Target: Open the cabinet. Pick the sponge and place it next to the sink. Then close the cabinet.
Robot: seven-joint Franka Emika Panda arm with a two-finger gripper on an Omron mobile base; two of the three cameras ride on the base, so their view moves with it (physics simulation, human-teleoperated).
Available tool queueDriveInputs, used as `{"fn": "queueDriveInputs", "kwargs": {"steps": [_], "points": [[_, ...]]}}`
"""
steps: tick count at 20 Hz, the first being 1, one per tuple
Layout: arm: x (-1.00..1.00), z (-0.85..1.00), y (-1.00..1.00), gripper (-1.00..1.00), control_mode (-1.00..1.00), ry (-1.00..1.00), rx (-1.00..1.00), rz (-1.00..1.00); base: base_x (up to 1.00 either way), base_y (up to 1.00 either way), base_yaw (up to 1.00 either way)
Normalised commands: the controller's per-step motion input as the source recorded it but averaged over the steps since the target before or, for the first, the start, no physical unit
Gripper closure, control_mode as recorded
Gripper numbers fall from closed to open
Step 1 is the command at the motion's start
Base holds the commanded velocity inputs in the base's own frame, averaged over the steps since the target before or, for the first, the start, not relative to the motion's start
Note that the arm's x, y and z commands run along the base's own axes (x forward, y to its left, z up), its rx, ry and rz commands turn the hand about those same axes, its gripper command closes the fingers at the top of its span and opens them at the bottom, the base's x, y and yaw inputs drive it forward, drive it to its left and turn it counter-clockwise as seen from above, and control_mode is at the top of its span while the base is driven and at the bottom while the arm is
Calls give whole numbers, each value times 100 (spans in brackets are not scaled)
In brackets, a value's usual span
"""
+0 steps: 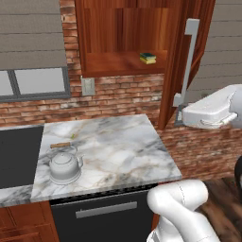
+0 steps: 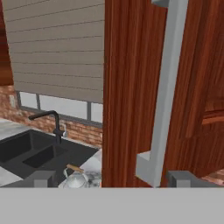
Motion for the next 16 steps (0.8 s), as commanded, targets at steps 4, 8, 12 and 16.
{"fn": "queueDriveInputs", "kwargs": {"steps": [4, 8, 12, 16], "points": [[-90, 22, 2, -100, -100, -1, 0, 1, 0, 0, 0], [-60, 13, 22, -100, -100, 0, -6, 0, 0, 0, 0], [-6, 1, 60, -100, -100, 7, -15, 0, 0, 0, 0], [5, 0, 57, -100, -100, 6, -14, -3, 0, 0, 0]]}}
